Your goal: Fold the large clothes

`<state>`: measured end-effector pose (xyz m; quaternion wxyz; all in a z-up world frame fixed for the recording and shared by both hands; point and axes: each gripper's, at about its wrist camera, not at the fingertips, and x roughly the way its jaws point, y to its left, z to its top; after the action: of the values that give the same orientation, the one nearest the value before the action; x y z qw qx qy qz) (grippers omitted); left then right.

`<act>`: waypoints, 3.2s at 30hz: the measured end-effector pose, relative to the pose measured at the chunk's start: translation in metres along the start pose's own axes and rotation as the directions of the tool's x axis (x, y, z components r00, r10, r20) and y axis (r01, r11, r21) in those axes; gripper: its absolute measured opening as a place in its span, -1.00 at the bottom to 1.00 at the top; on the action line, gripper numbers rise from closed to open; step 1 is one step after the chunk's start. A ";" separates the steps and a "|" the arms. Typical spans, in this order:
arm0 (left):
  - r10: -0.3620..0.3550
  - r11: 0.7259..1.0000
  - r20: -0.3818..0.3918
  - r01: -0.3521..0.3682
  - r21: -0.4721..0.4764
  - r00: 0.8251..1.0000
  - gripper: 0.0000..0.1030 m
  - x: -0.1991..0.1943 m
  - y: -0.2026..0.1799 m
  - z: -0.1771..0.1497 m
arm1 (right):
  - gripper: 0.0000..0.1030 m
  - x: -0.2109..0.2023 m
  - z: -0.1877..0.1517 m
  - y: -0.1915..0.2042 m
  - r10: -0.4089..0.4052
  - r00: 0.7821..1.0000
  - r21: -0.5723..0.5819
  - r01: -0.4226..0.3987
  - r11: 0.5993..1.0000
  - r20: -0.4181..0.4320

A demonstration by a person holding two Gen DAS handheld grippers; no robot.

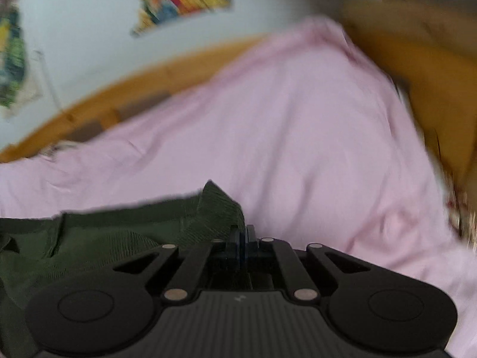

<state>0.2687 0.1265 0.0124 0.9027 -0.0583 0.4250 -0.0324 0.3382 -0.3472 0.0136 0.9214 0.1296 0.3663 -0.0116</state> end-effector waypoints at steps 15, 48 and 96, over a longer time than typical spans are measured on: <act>0.099 0.979 0.054 -0.107 0.175 0.994 -0.14 0.013 -0.031 0.027 | 0.92 -0.024 0.011 0.103 0.392 0.920 -0.319 -0.380 0.868 -0.028; 0.094 0.974 0.160 -0.124 0.188 0.983 0.18 0.008 -0.045 0.034 | 0.86 0.002 -0.010 0.073 0.017 1.000 -0.315 -0.012 0.949 0.013; 0.059 0.993 0.029 -0.056 -0.103 0.998 -0.10 -0.008 0.022 -0.018 | 0.91 0.000 -0.073 0.089 0.101 0.981 -0.289 -0.049 0.956 0.167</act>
<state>0.2504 0.1480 0.0043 0.9058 -0.0925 0.4132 0.0162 0.2995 -0.2434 -0.0167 0.9595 0.0083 0.2741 0.0643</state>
